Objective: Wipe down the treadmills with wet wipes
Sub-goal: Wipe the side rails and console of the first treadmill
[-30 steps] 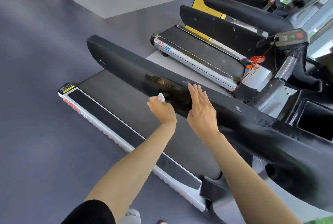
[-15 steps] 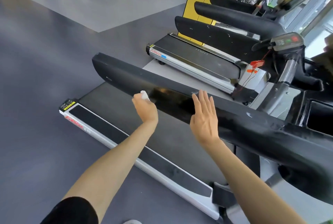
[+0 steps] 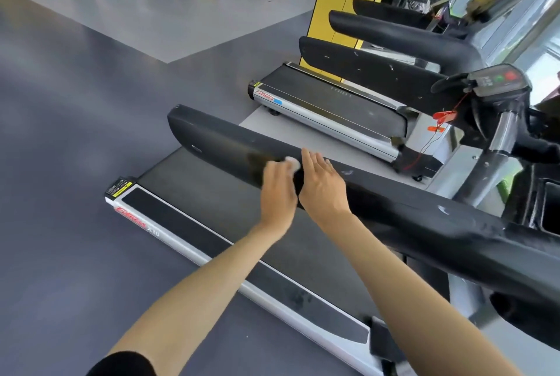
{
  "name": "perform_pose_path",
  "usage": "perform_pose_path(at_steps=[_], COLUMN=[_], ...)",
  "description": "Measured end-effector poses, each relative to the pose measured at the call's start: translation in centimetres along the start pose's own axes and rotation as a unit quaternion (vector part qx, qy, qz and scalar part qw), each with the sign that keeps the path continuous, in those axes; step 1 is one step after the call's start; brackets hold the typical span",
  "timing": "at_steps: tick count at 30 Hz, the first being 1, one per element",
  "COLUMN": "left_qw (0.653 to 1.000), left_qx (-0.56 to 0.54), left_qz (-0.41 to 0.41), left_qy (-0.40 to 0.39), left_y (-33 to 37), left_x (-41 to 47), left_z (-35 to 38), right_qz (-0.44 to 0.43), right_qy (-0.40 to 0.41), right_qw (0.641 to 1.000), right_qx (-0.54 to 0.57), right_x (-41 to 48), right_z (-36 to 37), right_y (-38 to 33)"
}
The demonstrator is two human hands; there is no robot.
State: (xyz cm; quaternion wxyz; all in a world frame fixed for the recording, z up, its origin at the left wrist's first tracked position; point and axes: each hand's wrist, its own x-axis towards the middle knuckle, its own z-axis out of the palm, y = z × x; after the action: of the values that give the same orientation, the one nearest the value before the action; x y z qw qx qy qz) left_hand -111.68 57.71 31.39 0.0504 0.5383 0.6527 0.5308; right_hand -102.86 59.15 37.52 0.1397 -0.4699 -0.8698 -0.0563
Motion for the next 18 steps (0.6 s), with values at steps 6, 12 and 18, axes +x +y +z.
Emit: perform_pose_path(at_steps=[6,12,18], left_qw=[0.988,0.998,0.983], left_qx=[0.030,0.056,0.079], left_qz=[-0.108,0.002,-0.126], left_qy=[0.106,0.024,0.107], left_y=[-5.1,-3.4,-6.6], left_x=[3.1,0.9,4.9], left_z=[-2.6,-1.2,-4.1], right_qz=[0.041,-0.007,-0.013], right_qy=[0.005,0.138,0.155], right_qw=[0.999,0.990,0.987], right_qx=[0.024,0.017,0.031], right_x=[0.5,0.6,1.3], right_z=[0.2,1.8,2.2], right_y=[-0.1,0.7,0.7])
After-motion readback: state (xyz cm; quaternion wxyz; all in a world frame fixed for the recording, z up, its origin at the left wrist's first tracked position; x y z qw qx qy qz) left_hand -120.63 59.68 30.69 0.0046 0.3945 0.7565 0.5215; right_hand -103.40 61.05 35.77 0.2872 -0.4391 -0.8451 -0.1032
